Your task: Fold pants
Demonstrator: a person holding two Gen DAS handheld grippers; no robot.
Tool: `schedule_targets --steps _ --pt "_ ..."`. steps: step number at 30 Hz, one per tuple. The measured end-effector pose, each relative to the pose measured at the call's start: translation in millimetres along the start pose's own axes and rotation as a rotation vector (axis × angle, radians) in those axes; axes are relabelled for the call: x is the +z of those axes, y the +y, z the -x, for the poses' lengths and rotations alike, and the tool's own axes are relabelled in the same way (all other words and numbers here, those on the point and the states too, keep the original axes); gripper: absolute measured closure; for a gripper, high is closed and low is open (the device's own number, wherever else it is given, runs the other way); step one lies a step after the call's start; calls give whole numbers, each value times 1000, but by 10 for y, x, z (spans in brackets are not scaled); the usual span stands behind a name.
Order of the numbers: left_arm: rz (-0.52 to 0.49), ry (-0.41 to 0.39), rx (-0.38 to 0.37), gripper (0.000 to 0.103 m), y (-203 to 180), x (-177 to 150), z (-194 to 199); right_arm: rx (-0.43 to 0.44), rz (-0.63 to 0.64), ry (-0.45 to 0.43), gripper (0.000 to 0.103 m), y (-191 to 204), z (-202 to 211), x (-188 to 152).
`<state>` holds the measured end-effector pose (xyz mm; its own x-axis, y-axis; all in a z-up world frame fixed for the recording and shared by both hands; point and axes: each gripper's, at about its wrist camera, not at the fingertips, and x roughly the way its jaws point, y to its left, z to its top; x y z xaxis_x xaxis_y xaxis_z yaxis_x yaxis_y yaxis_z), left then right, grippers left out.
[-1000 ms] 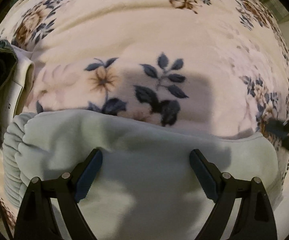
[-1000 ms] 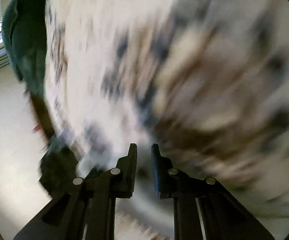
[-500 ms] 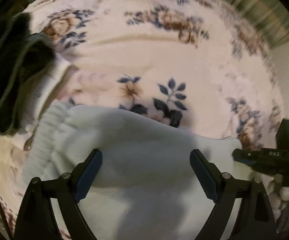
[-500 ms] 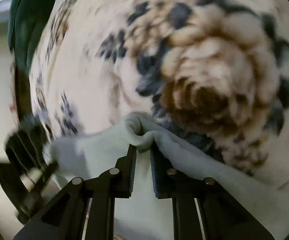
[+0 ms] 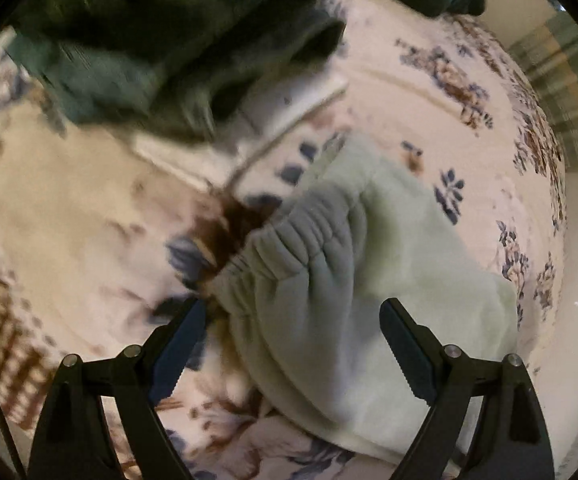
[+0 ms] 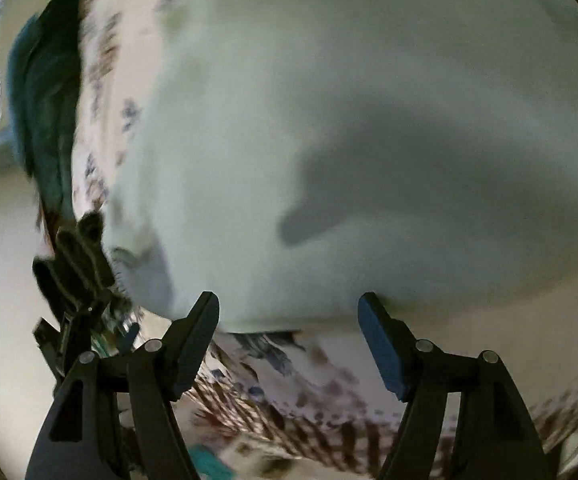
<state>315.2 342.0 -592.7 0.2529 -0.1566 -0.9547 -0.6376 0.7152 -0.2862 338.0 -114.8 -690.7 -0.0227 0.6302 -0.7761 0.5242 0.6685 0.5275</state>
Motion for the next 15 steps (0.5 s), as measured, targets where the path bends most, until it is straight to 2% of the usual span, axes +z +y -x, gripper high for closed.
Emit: schedule_targets --steps 1,2,4,6,8,9,10,11,12,15 --pt "5 15 -7 17 -13 8 -90 6 -45 -13 29 -104 -23 -39" --pt "1 30 -6 23 -27 15 -158 8 -77 -22 29 -186 -79 -68" --pt "-15 34 42 40 -56 7 -260 -7 -122 -37 29 -311 -110 -99" --pt "-36 12 50 58 -59 -16 -273 -8 -155 -35 30 -340 -209 -99" --pt "-51 -7 50 63 -52 -62 -244 10 -196 -47 32 -427 -174 -70" --pt "-69 -15 59 65 -52 -92 -233 21 -206 -63 40 -452 -163 -64" --pt "-89 -26 72 65 -58 -129 -213 16 -203 -84 59 -466 -141 -51" --pt "-103 -31 79 67 -52 -149 -207 -7 -186 -111 70 -461 -94 -14" --pt "-123 -40 93 69 -67 -183 -174 -23 -168 -130 86 -445 -85 3" --pt "-169 -66 117 73 -71 -271 -27 -31 -151 -138 93 -426 11 2"
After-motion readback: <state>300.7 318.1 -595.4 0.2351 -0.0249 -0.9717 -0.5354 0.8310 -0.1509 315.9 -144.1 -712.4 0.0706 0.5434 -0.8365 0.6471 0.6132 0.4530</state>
